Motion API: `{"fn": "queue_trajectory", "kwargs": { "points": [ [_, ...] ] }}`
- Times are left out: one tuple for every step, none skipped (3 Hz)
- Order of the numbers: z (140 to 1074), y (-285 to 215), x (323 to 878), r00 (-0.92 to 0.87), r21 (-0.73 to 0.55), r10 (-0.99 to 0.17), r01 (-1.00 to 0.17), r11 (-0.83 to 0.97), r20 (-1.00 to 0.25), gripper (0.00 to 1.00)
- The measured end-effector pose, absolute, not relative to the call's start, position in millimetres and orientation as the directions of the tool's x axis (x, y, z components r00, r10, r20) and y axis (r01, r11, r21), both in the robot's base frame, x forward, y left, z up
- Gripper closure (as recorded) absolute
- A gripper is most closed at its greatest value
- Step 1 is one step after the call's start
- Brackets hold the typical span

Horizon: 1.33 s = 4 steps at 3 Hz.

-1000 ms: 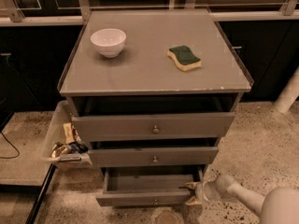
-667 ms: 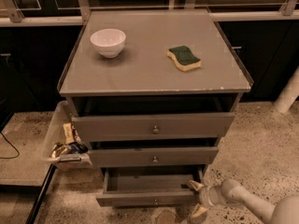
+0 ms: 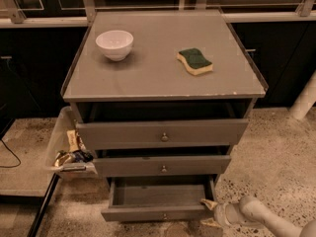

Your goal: Open bottom drawer

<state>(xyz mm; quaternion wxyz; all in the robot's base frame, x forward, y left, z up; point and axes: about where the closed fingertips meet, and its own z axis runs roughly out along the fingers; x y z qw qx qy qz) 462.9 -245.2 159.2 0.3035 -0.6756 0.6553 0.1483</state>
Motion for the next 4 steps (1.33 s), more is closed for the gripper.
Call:
{"fn": "queue_trajectory", "kwargs": {
  "points": [
    [162, -245, 455, 0.108, -0.216, -0.792, -0.976, 0.031, -0.601, 0.81],
    [167, -247, 446, 0.12, -0.218, -0.79, -0.976, 0.018, -0.601, 1.0],
    [168, -247, 446, 0.12, -0.218, -0.79, -0.976, 0.018, -0.601, 1.0],
    [168, -246, 442, 0.121, -0.217, -0.789, -0.976, 0.016, -0.603, 0.82]
  ]
}}
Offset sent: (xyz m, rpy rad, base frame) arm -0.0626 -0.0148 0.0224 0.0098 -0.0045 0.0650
